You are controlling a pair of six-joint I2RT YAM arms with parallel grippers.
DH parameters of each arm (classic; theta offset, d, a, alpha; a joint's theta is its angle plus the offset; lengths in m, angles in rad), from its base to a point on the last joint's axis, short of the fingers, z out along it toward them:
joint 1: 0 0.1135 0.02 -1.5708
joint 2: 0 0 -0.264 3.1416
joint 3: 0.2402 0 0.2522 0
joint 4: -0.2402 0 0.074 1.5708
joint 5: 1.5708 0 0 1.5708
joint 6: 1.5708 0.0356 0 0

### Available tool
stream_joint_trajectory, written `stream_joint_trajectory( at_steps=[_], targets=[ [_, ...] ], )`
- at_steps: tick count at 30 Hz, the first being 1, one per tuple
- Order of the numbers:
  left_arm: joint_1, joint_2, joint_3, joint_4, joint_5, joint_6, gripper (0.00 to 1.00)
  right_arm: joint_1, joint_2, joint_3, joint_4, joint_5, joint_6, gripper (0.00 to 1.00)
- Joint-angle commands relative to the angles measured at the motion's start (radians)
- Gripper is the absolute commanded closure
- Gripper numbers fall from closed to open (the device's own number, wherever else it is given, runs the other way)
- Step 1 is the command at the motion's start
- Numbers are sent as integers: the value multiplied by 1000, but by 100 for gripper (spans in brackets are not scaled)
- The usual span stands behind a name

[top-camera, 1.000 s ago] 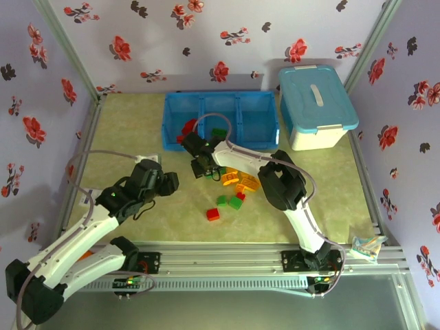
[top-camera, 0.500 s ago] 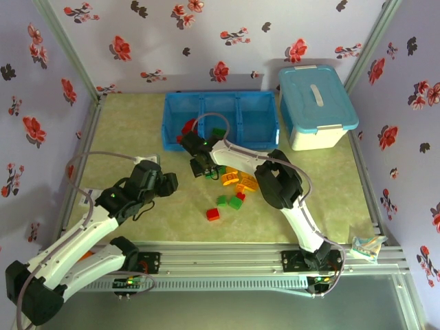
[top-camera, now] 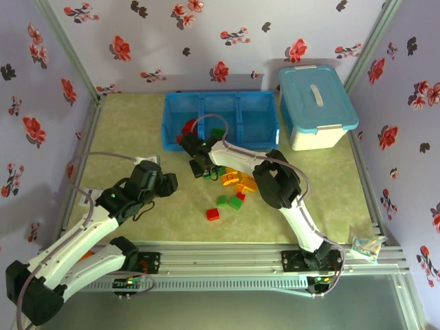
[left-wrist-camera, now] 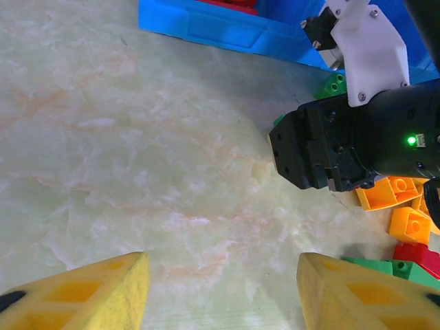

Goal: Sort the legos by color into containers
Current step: Pick up the lego from the center of the table.

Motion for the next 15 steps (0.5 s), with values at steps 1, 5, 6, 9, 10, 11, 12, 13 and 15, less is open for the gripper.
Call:
stream_joint_trajectory(
  at_steps=[1, 5, 6, 9, 10, 11, 12, 13, 15],
  targets=[
    [8, -15, -13, -2, -19, -9, 41, 9, 31, 9, -23, -38, 3, 55],
    [9, -16, -13, -2, -19, -9, 42, 10, 37, 20, -36, -44, -3, 66],
    [10, -16, -13, -3, -17, -9, 42, 10, 33, 22, -38, -41, -3, 70],
    [9, -20, -7, -8, -15, -3, 42, 9, 4, 18, -41, -30, -4, 76],
    [9, -24, -5, -8, -16, 1, 42, 9, -11, 17, -40, -23, -6, 76],
    [8, -27, -3, -7, -15, 4, 42, 8, -31, 14, -41, -13, -10, 76],
    [9, -32, -2, -6, -12, 7, 42, 6, -55, 11, -40, -3, -13, 76],
    [8, -36, -3, -5, -8, 10, 42, 2, -82, 8, -38, 6, -17, 76],
    [8, -43, -8, 2, 3, 16, 42, -11, -138, -3, -31, 28, -24, 76]
  ],
)
